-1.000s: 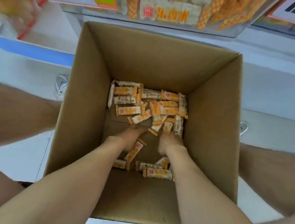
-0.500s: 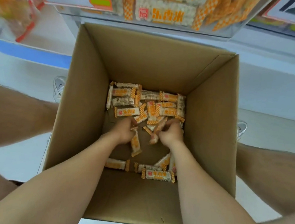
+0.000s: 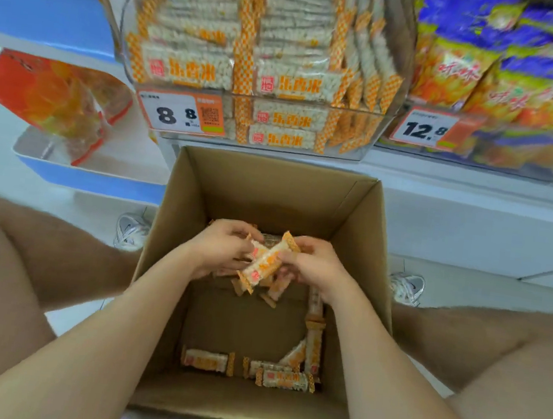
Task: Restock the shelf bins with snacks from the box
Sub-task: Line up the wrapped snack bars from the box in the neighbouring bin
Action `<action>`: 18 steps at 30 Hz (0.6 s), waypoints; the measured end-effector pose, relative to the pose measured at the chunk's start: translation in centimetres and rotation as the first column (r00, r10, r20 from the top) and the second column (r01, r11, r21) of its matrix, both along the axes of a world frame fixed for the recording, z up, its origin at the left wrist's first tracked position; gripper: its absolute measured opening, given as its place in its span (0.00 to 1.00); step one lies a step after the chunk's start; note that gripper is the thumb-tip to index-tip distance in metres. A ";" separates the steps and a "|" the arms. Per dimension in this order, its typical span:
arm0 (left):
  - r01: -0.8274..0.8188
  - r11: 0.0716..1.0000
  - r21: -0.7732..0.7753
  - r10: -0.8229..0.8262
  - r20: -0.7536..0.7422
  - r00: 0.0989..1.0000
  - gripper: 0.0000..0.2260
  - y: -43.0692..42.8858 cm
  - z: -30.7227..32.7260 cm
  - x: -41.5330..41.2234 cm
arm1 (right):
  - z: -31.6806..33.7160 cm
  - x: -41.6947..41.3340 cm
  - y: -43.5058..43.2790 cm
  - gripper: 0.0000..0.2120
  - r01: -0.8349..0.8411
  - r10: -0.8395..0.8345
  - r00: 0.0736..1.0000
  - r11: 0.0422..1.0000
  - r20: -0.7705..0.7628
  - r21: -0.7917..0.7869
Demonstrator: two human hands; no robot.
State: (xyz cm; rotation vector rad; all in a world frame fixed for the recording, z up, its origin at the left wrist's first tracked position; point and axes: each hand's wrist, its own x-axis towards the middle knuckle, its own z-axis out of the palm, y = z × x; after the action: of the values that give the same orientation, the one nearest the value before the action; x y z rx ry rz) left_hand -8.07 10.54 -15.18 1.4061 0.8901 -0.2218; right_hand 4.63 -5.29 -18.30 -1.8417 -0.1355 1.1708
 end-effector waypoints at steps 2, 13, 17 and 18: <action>-0.060 0.998 -0.004 0.061 0.066 0.996 0.10 0.5 2.5 -0.2 | 1.6 0.7 -0.3 0.10 0.090 -0.093 0.995 0.993 0.042 0.072; -0.064 0.937 0.344 -0.048 0.305 0.951 0.15 0.6 11.3 -2.0 | 8.9 -2.3 0.1 0.17 0.285 -0.297 0.954 0.873 -0.034 0.396; -0.050 0.903 0.427 -0.137 0.396 0.908 0.12 1.5 16.0 -2.1 | 13.7 -2.9 0.8 0.16 0.024 -0.185 0.933 0.888 0.309 0.458; -0.049 0.879 0.475 -0.178 0.422 0.889 0.12 1.8 17.4 -2.1 | 15.1 -3.0 1.0 0.15 -0.056 -0.149 0.902 0.891 0.406 0.450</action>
State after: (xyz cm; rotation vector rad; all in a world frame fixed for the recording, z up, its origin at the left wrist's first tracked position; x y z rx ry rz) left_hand -10.20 12.34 2.22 1.8481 0.5134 0.2963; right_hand 1.63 -4.26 -3.17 -1.6355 -0.5668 0.6044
